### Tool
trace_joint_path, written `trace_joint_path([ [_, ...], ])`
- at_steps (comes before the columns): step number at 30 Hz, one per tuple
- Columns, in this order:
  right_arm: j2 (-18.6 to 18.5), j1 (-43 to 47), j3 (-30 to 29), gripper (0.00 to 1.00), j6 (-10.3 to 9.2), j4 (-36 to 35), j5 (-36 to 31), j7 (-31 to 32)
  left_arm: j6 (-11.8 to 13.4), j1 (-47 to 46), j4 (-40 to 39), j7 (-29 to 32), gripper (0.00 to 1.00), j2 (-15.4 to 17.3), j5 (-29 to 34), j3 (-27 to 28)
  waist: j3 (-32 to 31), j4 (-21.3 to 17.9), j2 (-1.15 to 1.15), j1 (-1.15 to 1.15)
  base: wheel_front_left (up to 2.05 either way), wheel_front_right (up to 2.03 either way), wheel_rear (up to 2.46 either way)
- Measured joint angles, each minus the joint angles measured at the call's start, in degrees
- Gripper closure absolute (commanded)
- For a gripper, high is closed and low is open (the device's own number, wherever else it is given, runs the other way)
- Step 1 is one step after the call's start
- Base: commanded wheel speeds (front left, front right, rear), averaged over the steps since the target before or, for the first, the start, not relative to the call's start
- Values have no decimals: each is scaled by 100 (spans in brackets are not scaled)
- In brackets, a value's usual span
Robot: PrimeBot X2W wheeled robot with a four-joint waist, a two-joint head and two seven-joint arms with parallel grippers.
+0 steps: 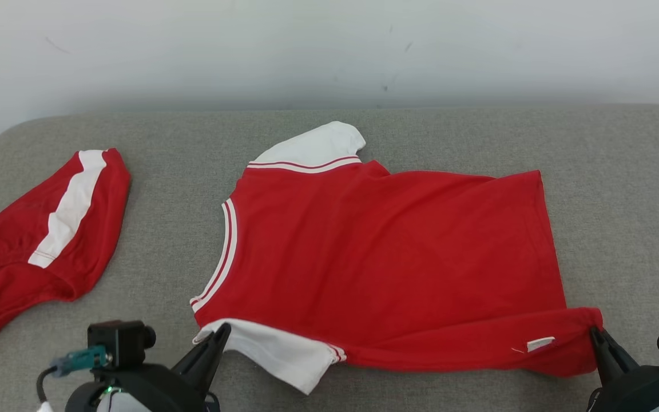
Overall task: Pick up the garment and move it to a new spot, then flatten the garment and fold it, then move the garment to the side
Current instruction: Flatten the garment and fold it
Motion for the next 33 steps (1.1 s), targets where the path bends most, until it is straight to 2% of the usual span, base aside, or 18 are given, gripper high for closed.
trace_joint_path([
  [13, 63, -424, 47, 100, 8, -51, 164, 47, 105, -491, 531, -94, 100, -186, 65, 119, 127, -120, 0, 0, 0, 0, 0],
  [23, 104, -680, 41, 100, 56, 180, 312, 48, 151, -1061, 982, -276, 100, -387, 172, 210, 206, -157, 0, 0, 0, 0, 0],
  [33, 172, -1241, 59, 100, 120, 612, 557, 44, 100, -1629, 1562, -378, 100, -531, 386, 12, 281, -245, 0, 0, 0, 0, 0],
])
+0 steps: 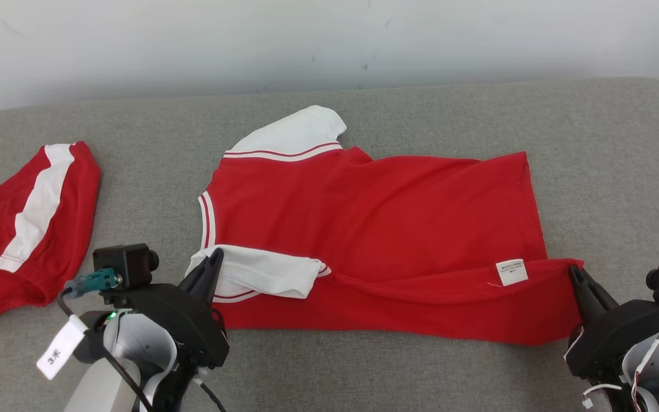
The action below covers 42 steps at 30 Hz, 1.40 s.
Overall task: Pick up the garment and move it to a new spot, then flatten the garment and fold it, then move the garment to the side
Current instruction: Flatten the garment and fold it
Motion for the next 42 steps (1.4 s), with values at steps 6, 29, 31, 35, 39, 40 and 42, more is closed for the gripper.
trace_joint_path([
  [6, -57, 188, 79, 100, 181, -22, 75, 81, -111, 133, -18, -15, 100, 27, 14, -130, -38, -18, -1, 0, 0, 0, 0],
  [29, -211, 1735, -324, 100, 276, -598, 602, 770, -26, 2748, -1964, 197, 100, 877, -69, -48, 30, 420, -1, -1, 0, 0, 0],
  [31, -211, 1737, -335, 100, 272, -627, 602, 814, 2, 2819, -2005, 260, 100, 887, -112, 18, 68, 471, -1, -1, 0, 0, 0],
  [35, -210, 1717, -331, 100, 257, -703, 621, 845, 32, 2847, -2171, 310, 100, 895, -252, 136, 130, 549, -1, -1, 0, 0, 0],
  [39, -185, 1668, -379, 100, 341, -871, 951, 842, 51, 2841, -2380, 311, 100, 893, -270, 259, 144, 547, -1, -1, 0, 0, 0],
  [40, -159, 1608, -379, 100, 372, -947, 1002, 829, 52, 2835, -2414, 311, 100, 894, -274, 288, 141, 533, -1, -1, 0, 0, 0],
  [42, -140, 1502, -389, 100, 424, -1115, 1116, 810, 57, 2827, -2496, 312, 100, 891, -280, 323, 130, 497, -1, -1, 0, 0, 0],
])
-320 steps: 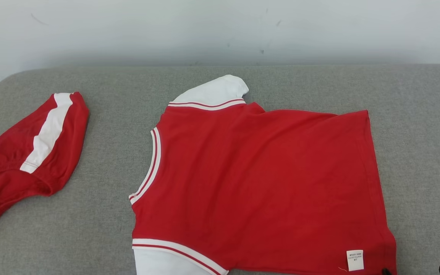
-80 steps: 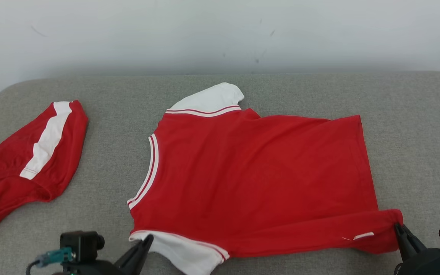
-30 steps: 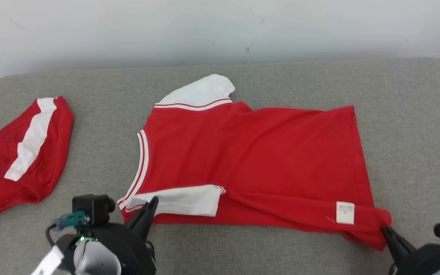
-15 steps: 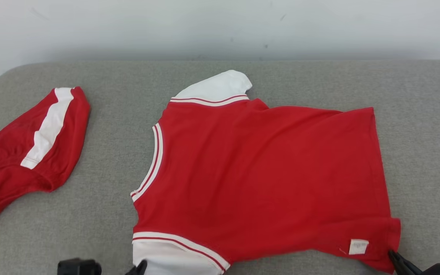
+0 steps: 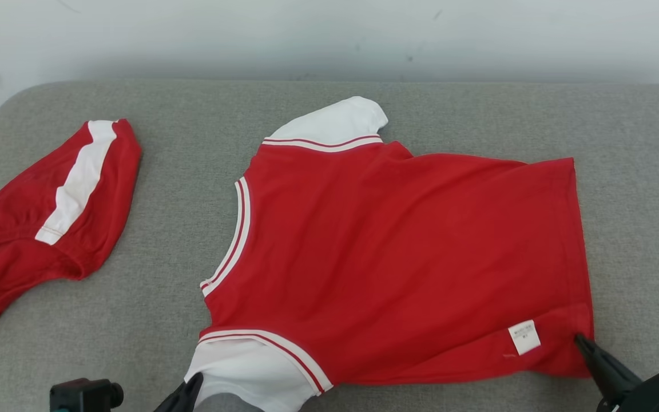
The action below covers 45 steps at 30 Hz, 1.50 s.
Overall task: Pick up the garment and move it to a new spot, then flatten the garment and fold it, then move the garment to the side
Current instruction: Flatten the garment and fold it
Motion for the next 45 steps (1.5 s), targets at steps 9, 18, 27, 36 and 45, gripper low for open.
trace_joint_path([
  [9, -16, 21, -313, 100, 59, -536, 203, -104, 43, -360, -267, 53, 100, -73, -33, 3, -3, -139, 1, 0, 0, 0, 0],
  [18, -7, 52, -482, 100, 4, -805, 248, -202, 52, -790, -178, 105, 100, -212, 109, 64, 62, -243, 0, 0, 0, 0, 0],
  [27, 48, -475, -446, 100, -162, -722, 247, -253, 94, -1634, 346, 222, 100, -363, 327, -42, 223, -302, 1, 0, 0, 0, 0],
  [36, 65, -1018, -260, 100, -252, -377, 224, -250, 94, -2416, 1061, 302, 100, -525, 468, -141, 370, -286, 1, 1, 0, 0, 0],
  [45, 74, -1333, -79, 100, -302, 104, 175, -202, 36, -2986, 1705, 243, 100, -687, 630, -293, 458, -288, 1, 1, 0, 0, 0],
])
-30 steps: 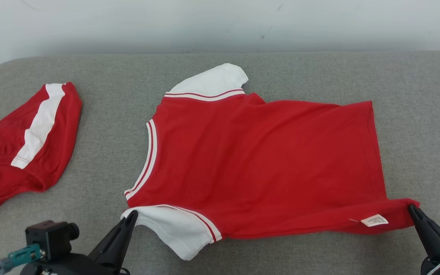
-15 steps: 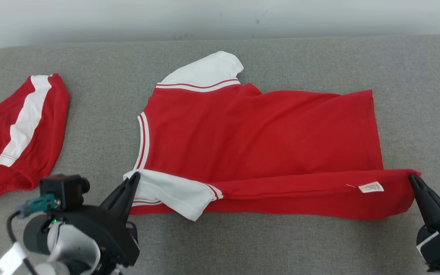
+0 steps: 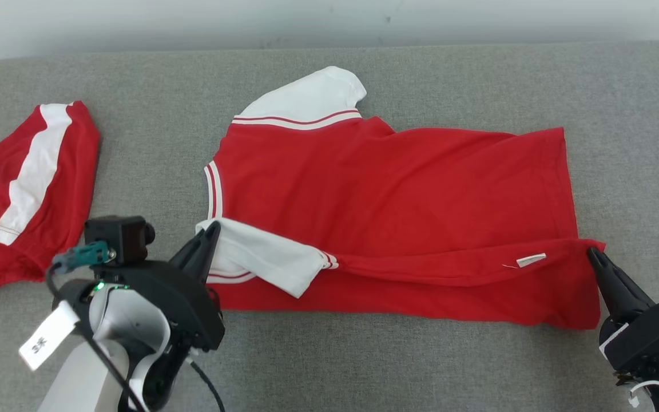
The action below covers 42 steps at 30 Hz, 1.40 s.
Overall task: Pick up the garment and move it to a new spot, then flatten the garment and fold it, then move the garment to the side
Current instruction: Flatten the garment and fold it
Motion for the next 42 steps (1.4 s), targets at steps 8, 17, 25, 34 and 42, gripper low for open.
trace_joint_path([
  [8, -2, -35, 41, 100, -44, 281, -147, -8, -96, -350, 478, -166, 100, -55, 114, -36, 38, -41, 0, -1, 0, 0, 0],
  [17, 16, -225, 96, 100, -43, 539, -183, -83, -205, -744, 989, -303, 100, -163, 175, -191, 49, -156, 0, -1, 0, 0, 0],
  [25, 45, -436, 145, 100, -43, 757, -189, -207, -247, -902, 1386, -427, 83, -185, 235, -205, 67, -184, 0, -1, 0, 0, 0],
  [34, 125, -701, 115, 0, -67, 1044, -286, -468, -252, -1042, 1715, -709, 0, -218, 423, -229, 57, -174, 0, -1, 0, 0, 0],
  [42, 121, -697, 104, 0, -67, 1252, -400, -667, -246, -1110, 1933, -1158, 0, -235, 498, -203, -100, -149, -1, -1, 0, 0, 0],
])
